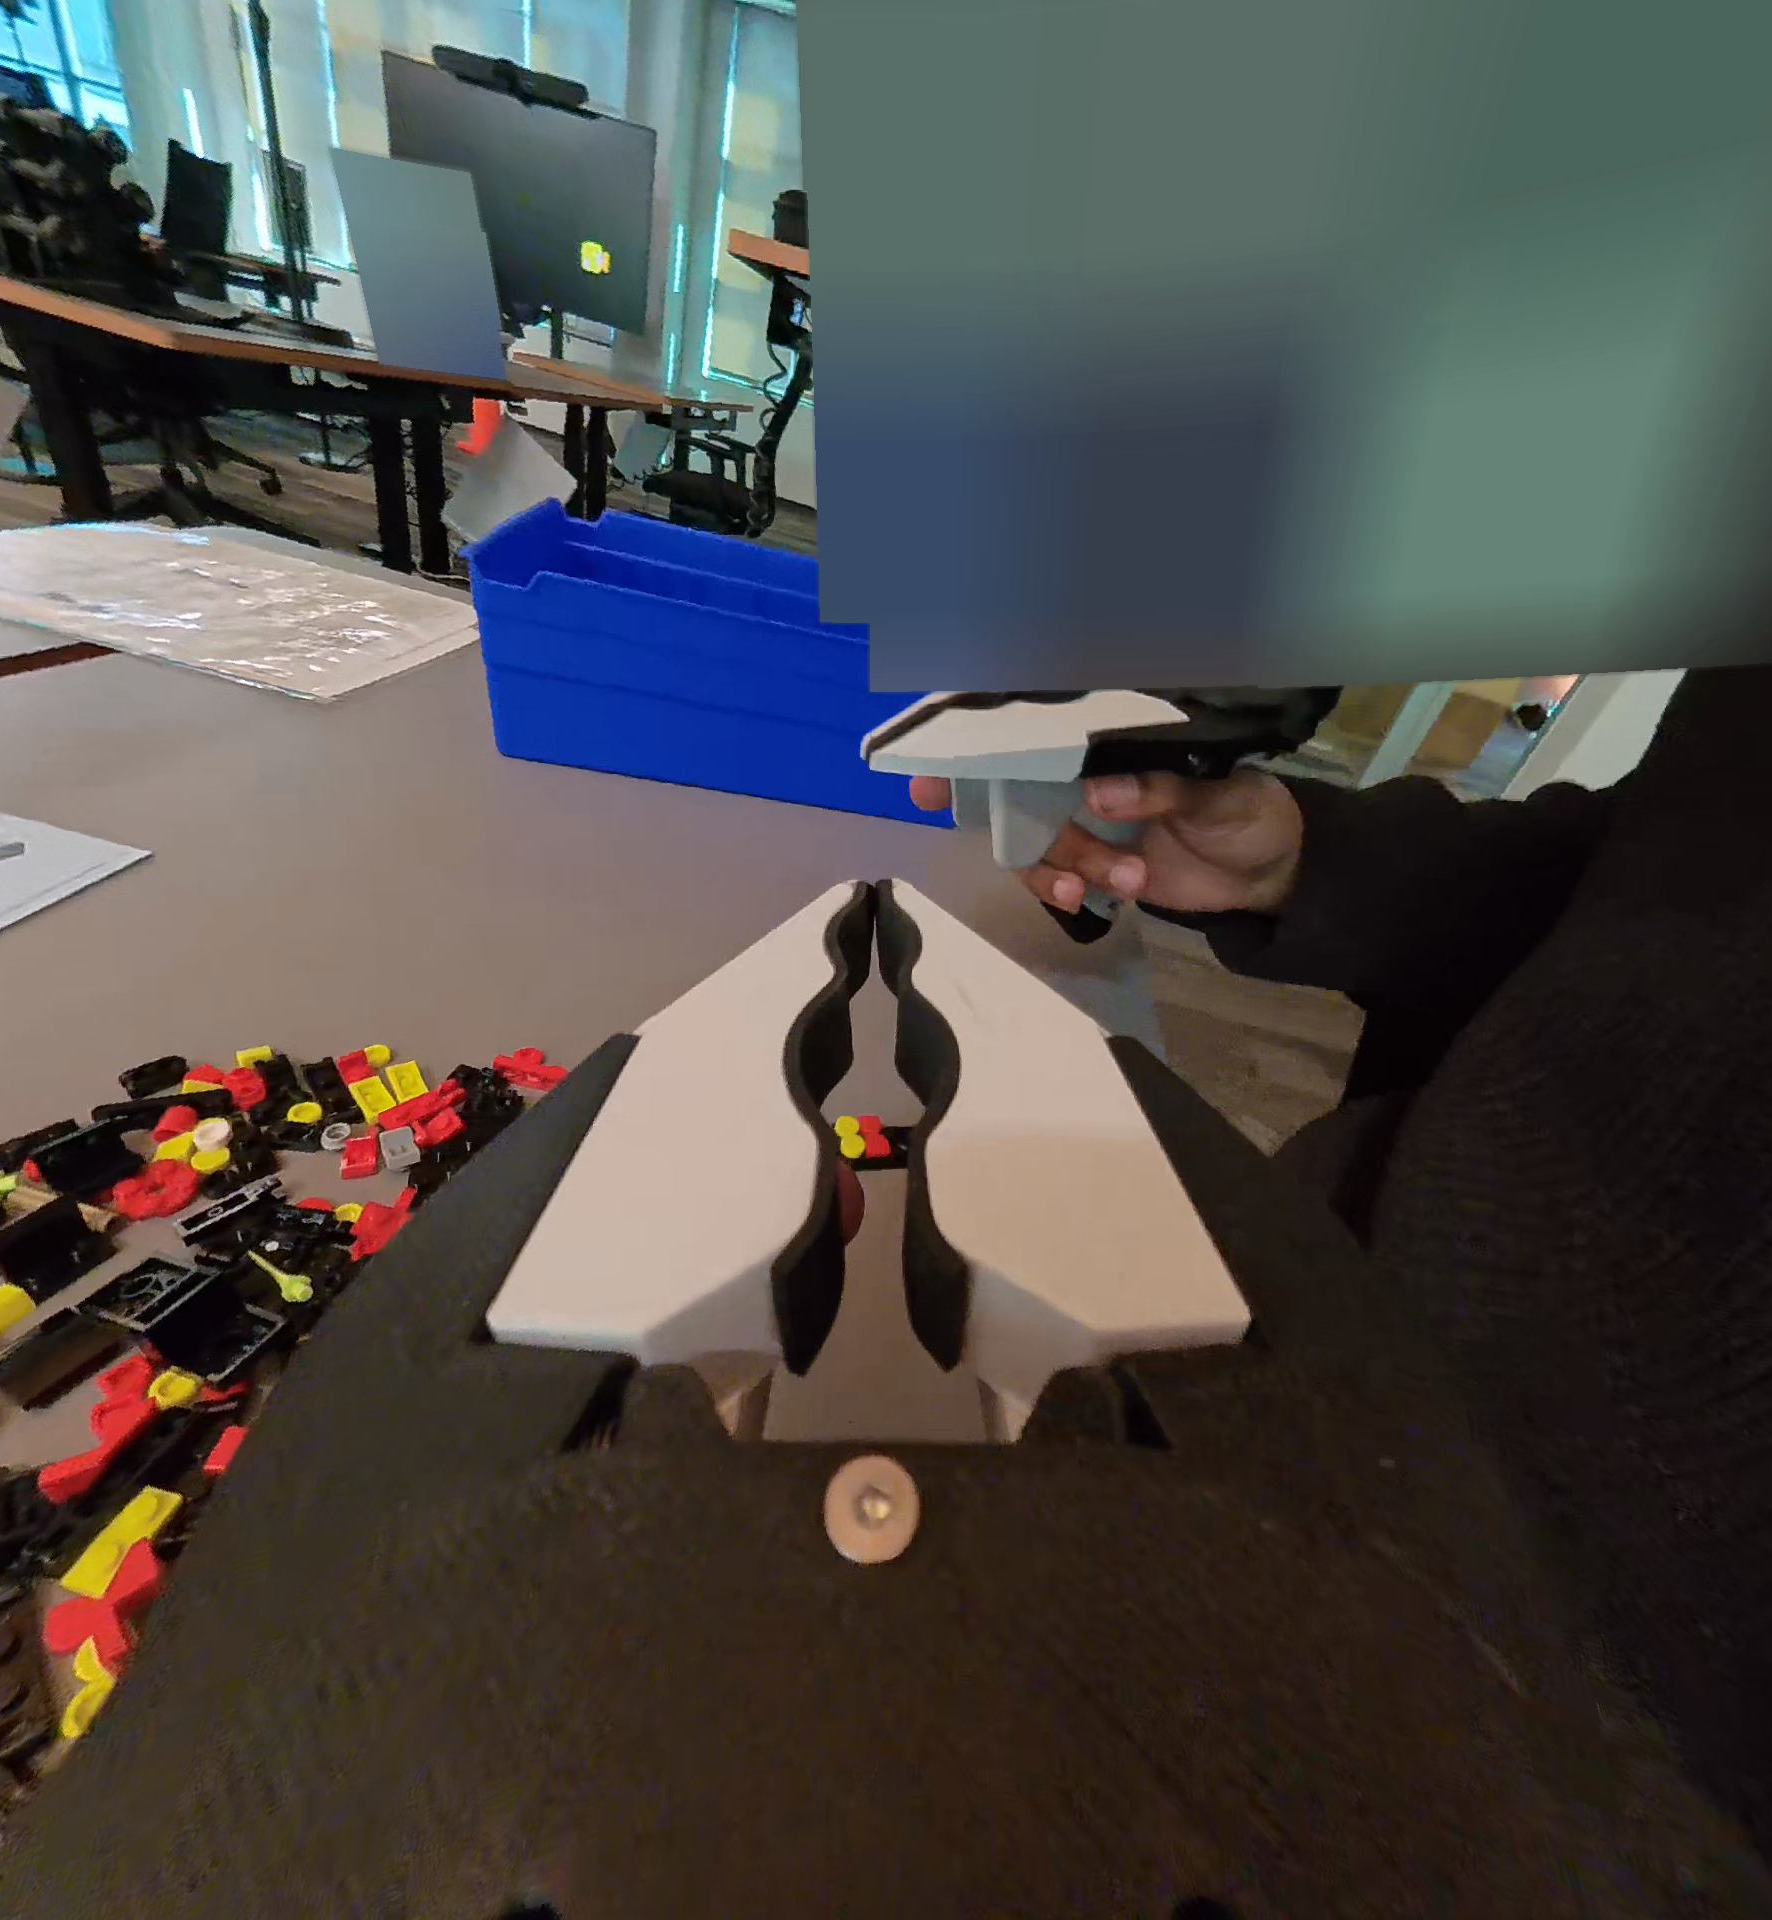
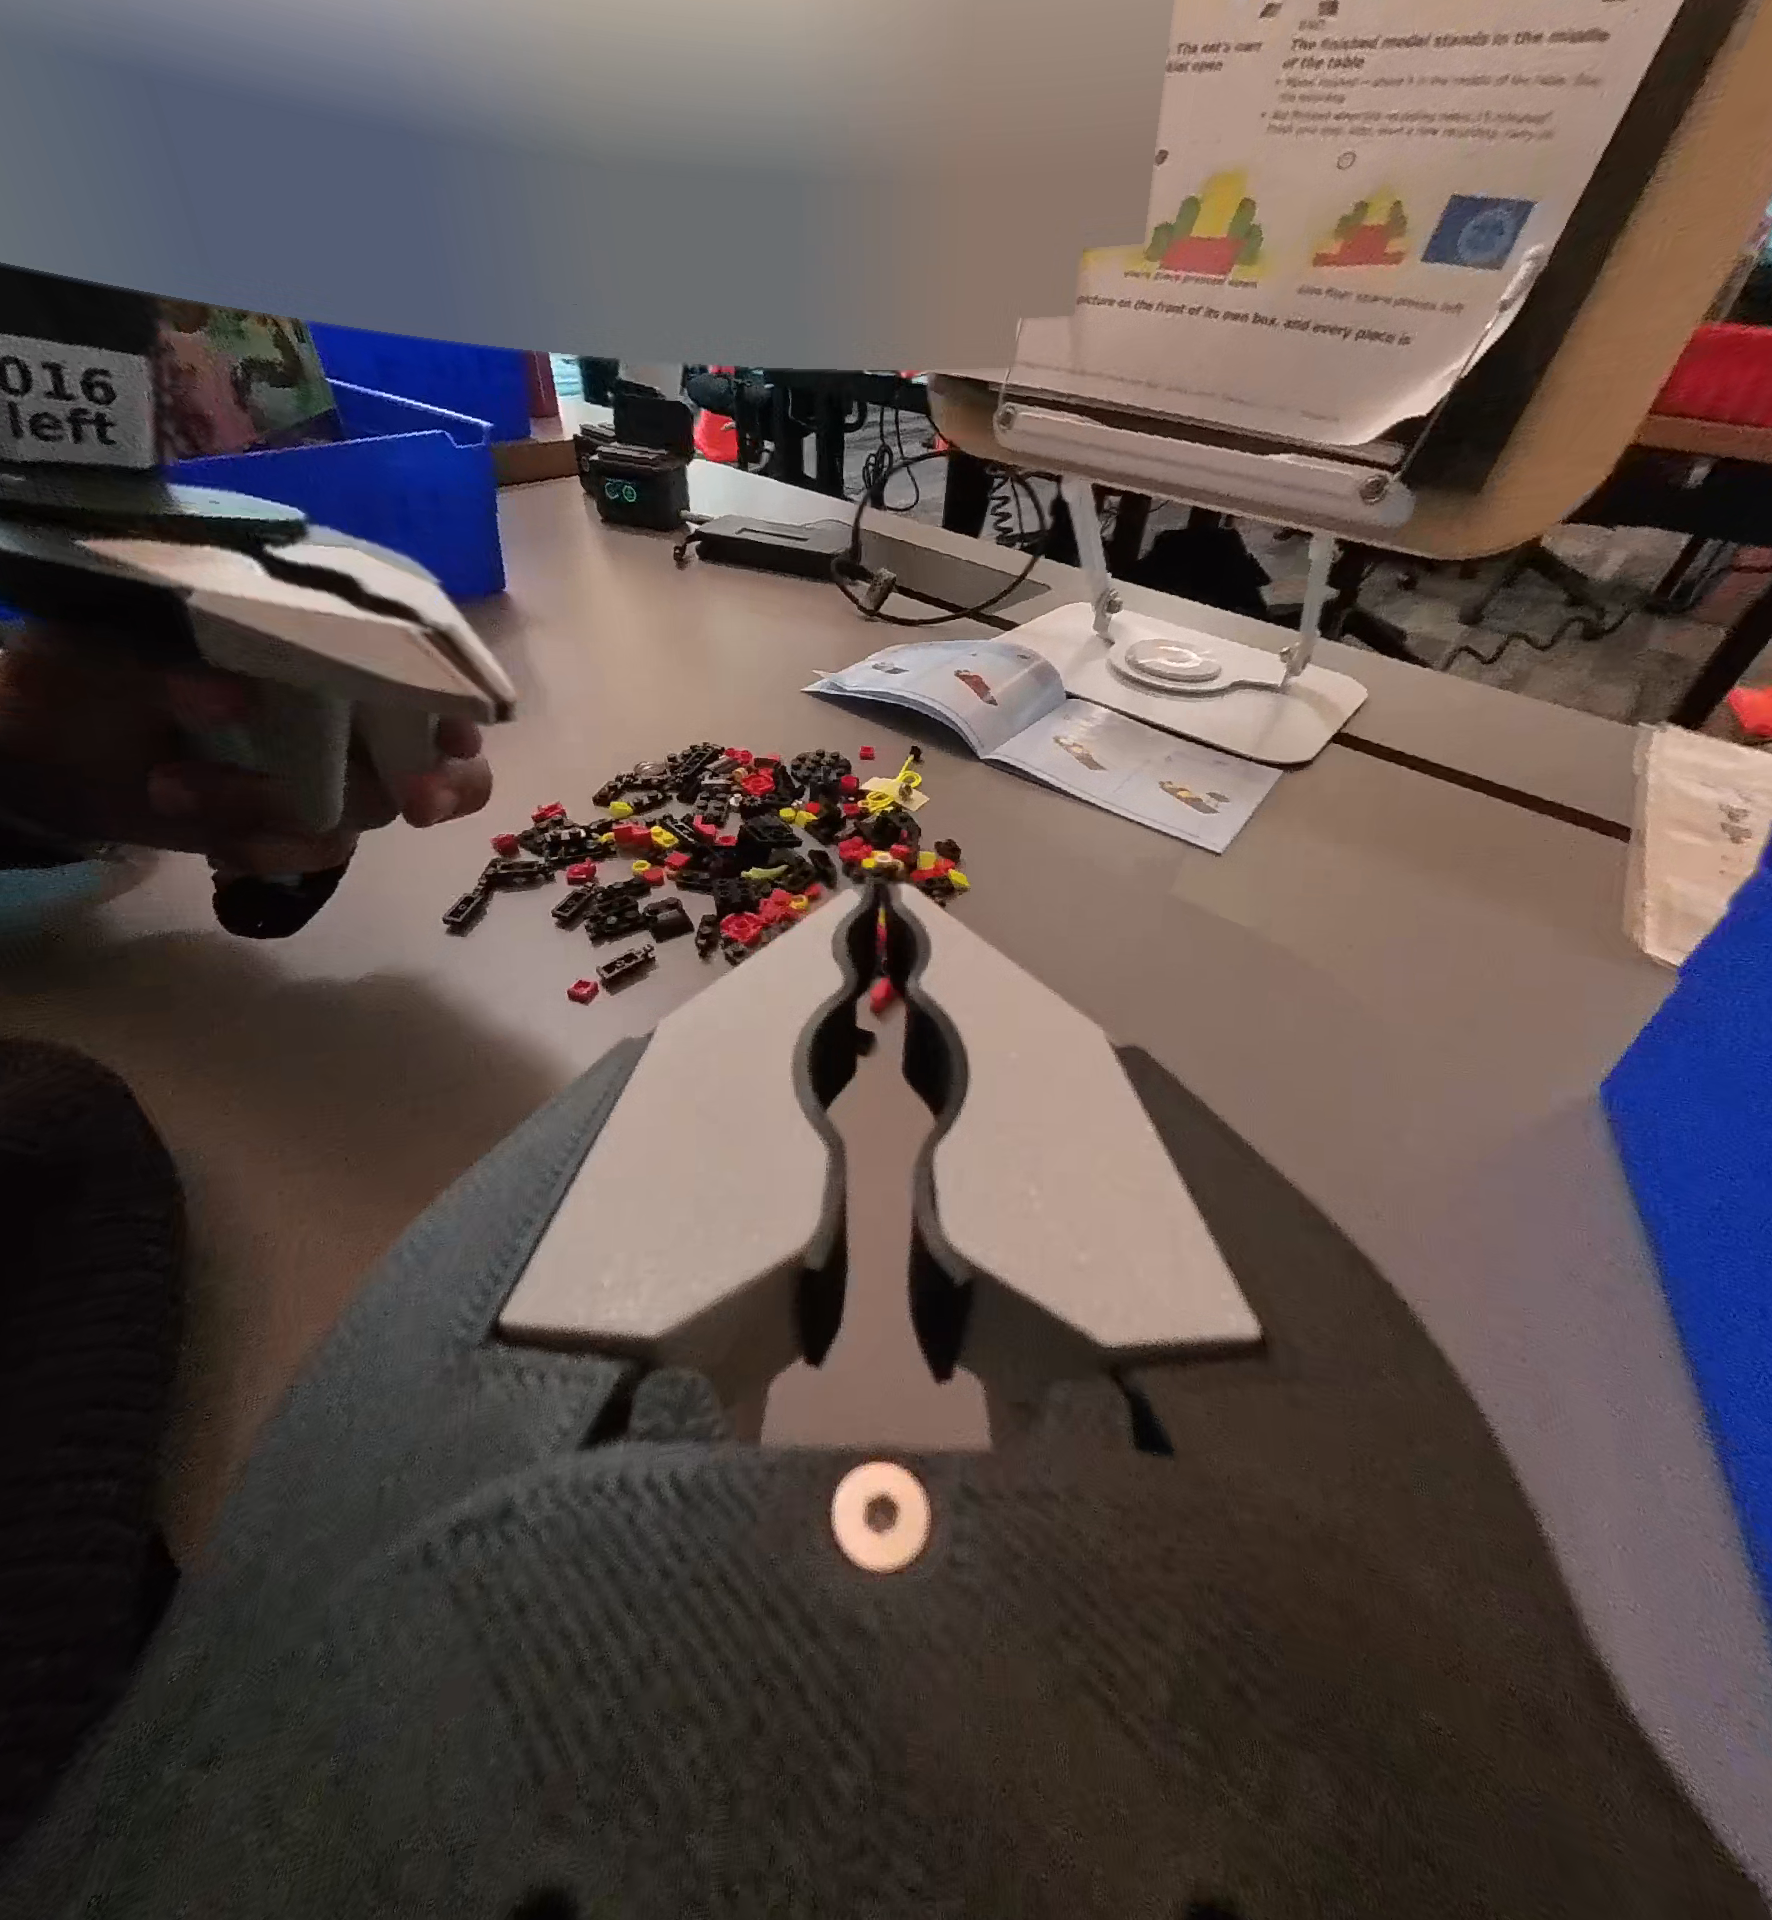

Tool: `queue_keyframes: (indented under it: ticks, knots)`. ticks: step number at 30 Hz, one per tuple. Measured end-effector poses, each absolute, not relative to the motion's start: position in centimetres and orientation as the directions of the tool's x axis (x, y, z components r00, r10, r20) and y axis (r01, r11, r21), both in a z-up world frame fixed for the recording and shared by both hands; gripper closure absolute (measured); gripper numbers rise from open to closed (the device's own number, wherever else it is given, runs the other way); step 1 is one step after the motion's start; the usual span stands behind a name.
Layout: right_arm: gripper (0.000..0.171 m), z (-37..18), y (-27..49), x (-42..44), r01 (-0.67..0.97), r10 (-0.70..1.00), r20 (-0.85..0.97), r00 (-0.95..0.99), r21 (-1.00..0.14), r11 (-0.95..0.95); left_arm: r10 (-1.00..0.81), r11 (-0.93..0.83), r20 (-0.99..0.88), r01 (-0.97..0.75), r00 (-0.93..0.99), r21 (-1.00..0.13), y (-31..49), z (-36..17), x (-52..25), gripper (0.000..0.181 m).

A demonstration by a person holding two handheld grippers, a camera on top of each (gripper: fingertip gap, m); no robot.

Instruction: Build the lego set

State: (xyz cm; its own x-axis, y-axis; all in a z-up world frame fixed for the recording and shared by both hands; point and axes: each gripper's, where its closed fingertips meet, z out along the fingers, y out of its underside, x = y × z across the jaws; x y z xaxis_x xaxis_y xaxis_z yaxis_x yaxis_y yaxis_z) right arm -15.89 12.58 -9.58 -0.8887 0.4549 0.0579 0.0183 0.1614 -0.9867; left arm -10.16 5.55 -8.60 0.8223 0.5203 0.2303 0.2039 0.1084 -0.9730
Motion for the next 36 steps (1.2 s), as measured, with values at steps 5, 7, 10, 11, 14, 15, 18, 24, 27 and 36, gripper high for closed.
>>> queue_keyframes:
  ticks: [5,7,10,11,14,15,18,24,27,36]
  knots:
    - [0.170,-9.8,13.1,-16.7,0.099,0.481,-0.025,-0.876,-0.987,0.129,0.524,0.075,0.192,0.179,0.830,-0.981,5.8,-8.8,-10.0,0.181]
    - [0.170,-10.0,13.3,-16.9,0.122,0.488,-0.047,-0.872,-0.985,0.123,0.522,0.076,0.195,0.182,0.830,-0.980,5.8,-8.9,-10.0,0.181]
    - [0.170,-10.1,13.4,-17.1,0.151,0.493,-0.076,-0.866,-0.982,0.114,0.521,0.081,0.199,0.184,0.830,-0.980,5.8,-8.8,-10.0,0.181]
    - [0.170,-10.2,13.4,-17.2,0.161,0.496,-0.085,-0.864,-0.981,0.112,0.521,0.081,0.199,0.184,0.830,-0.980,5.8,-8.8,-10.0,0.181]
    - [0.168,-10.3,13.6,-17.4,0.191,0.499,-0.116,-0.859,-0.976,0.102,0.518,0.079,0.200,0.186,0.832,-0.979,5.9,-8.9,-10.0,0.181]
    - [0.168,-10.4,13.6,-17.5,0.200,0.499,-0.127,-0.858,-0.975,0.097,0.517,0.077,0.200,0.187,0.832,-0.979,5.9,-8.9,-10.0,0.181]
    - [0.164,-10.2,13.5,-17.3,0.222,0.480,-0.159,-0.863,-0.972,0.076,0.506,0.062,0.210,0.208,0.836,-0.976,6.1,-9.4,-9.9,0.181]
    - [0.163,-10.2,13.4,-17.2,0.234,0.468,-0.176,-0.866,-0.970,0.066,0.505,0.047,0.214,0.222,0.836,-0.974,6.3,-9.8,-9.9,0.181]
    - [0.162,-10.3,13.4,-17.2,0.240,0.465,-0.180,-0.867,-0.968,0.072,0.506,0.043,0.214,0.223,0.835,-0.974,6.3,-9.9,-9.9,0.181]
    - [0.162,-10.6,13.3,-17.2,0.257,0.464,-0.192,-0.865,-0.963,0.082,0.503,0.038,0.210,0.222,0.838,-0.974,6.3,-9.9,-9.8,0.181]
